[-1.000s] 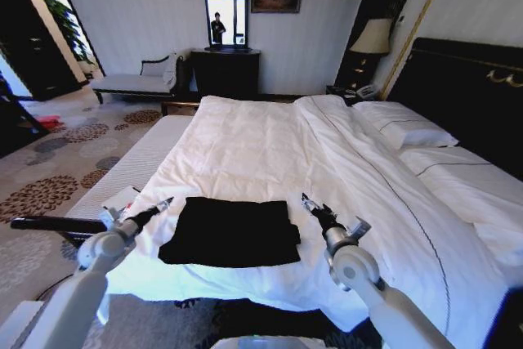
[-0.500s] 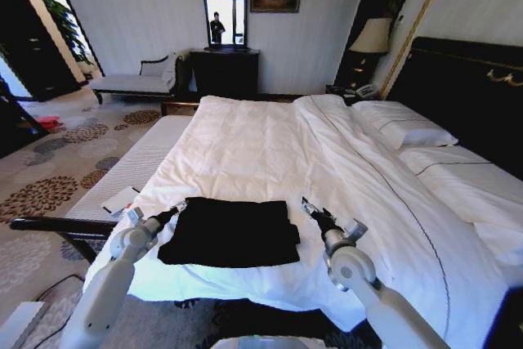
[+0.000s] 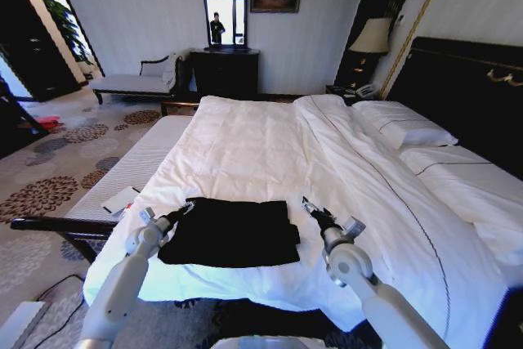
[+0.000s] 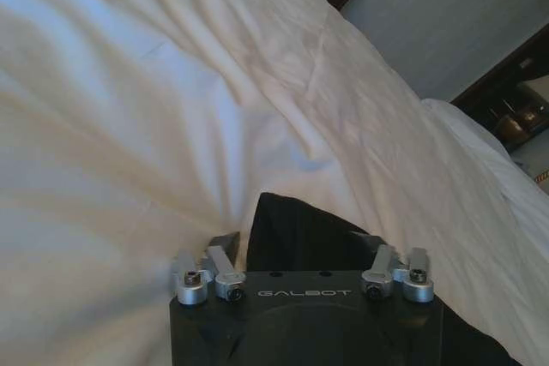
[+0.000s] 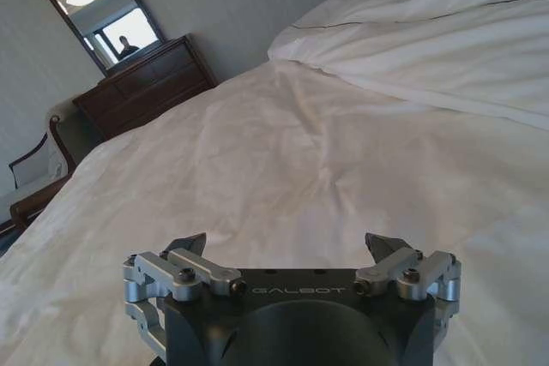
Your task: Fold the clothes on the bed.
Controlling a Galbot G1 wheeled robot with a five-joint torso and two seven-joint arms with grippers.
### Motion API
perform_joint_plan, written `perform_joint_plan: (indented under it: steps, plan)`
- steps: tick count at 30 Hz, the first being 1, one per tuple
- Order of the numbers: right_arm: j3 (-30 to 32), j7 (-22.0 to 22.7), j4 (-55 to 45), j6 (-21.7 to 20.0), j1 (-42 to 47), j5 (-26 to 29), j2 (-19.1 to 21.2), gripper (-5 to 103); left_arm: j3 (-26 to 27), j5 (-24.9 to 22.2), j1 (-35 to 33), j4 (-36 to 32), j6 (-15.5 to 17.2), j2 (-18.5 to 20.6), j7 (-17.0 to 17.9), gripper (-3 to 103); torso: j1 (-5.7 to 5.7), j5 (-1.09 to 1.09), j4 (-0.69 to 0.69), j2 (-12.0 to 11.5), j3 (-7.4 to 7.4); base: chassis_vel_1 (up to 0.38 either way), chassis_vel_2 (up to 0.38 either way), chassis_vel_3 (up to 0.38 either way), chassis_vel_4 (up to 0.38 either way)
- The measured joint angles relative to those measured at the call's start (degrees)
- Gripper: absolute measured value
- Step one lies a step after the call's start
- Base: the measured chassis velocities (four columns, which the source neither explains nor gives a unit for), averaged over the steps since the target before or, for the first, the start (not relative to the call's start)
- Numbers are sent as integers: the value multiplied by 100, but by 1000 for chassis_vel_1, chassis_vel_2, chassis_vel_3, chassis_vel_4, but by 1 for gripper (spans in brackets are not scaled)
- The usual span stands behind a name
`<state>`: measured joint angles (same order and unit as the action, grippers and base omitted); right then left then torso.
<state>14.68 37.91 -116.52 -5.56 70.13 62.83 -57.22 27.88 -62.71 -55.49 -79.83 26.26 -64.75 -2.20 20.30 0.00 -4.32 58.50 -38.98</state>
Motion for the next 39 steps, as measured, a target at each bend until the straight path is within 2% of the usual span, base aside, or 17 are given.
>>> perform_joint_plan:
  steps: [2, 3, 5, 6, 7, 8, 10, 11, 14, 15, 16, 17, 19, 22, 27, 31, 39]
  plan:
    - [-5, 8, 43, -4, -50, 19, 6, 100, -14, -1, 20, 19, -39, -34, -9, 61, 0, 0, -1, 0, 0, 0, 0, 0, 0]
    - [-5, 8, 43, -4, -50, 19, 6, 100, -14, -1, 20, 19, -39, -34, -9, 61, 0, 0, -1, 0, 0, 0, 0, 0, 0]
    - [-19, 23, 110, -11, -118, 55, 6, 100, -24, -8, 33, 21, -82, -69, -20, 50, 0, -1, 0, 0, 0, 0, 0, 0, 0]
    - [-19, 23, 110, -11, -118, 55, 6, 100, -24, -8, 33, 21, -82, -69, -20, 50, 0, -1, 0, 0, 0, 0, 0, 0, 0]
    - [-27, 39, 154, -25, -156, 89, 4, 100, -27, -8, 38, 21, -110, -87, -21, 45, 0, -1, 0, 0, 0, 0, 0, 0, 0]
    - [-33, 51, 194, -42, -189, 128, 1, 100, -29, -8, 42, 18, -131, -101, -21, 45, 0, -1, -1, 0, 0, 0, 0, 0, 0]
    - [-53, 77, 297, -73, -285, 286, -14, 100, -26, -7, 42, -6, -164, -111, -21, 34, 0, -1, -1, 0, 0, 0, 0, 0, 0]
    - [-53, 77, 297, -73, -285, 286, -14, 100, -26, -7, 42, -6, -164, -111, -21, 34, 0, -1, -1, 0, 0, 0, 0, 0, 0]
    - [-72, 140, 406, -250, -469, 827, -43, 100, 19, -25, 21, -94, -187, -91, -14, 18, 0, -1, -2, 0, 0, 0, 0, 0, 0]
    - [-81, 176, 442, -347, -538, 1019, -55, 100, 40, -47, 10, -126, -190, -70, -12, 18, 0, -1, -1, 0, 0, 0, 0, 0, 0]
    - [-103, 189, 489, -442, -612, 1177, -67, 100, 65, -69, 0, -158, -194, -47, -8, 13, 0, -1, -1, 0, 0, 0, 0, 0, 0]
    - [-103, 189, 489, -442, -612, 1177, -67, 100, 65, -69, 0, -158, -194, -47, -8, 13, 0, -1, -1, 0, 0, 0, 0, 0, 0]
    - [-172, 146, 599, -606, -745, 1379, -108, 100, 120, -109, -28, -219, -202, 7, -1, 3, -1, -1, -1, 0, 0, 0, 0, 0, 0]
    - [-250, 38, 712, -740, -862, 1509, -163, 100, 154, -125, -56, -253, -208, 44, 4, 2, -1, -1, -1, 0, 0, 0, 0, 0, 0]
    - [-435, -483, 1105, -995, -1086, 1585, -269, 100, 192, -125, -120, -320, -218, 67, 10, 2, -1, -2, -1, 0, 0, 0, 0, 0, 0]
    - [-655, -916, 1702, -1146, -1388, 1502, -441, 100, 221, -116, -159, -389, -220, 64, 16, 2, -1, -1, 0, 0, 0, 0, 0, 0, 0]
    - [-897, -1400, 2458, -1199, -1640, 1277, -655, 100, 241, -115, -193, -495, -220, 97, 22, 2, -1, -1, -1, 0, 0, 0, 0, 0, 0]
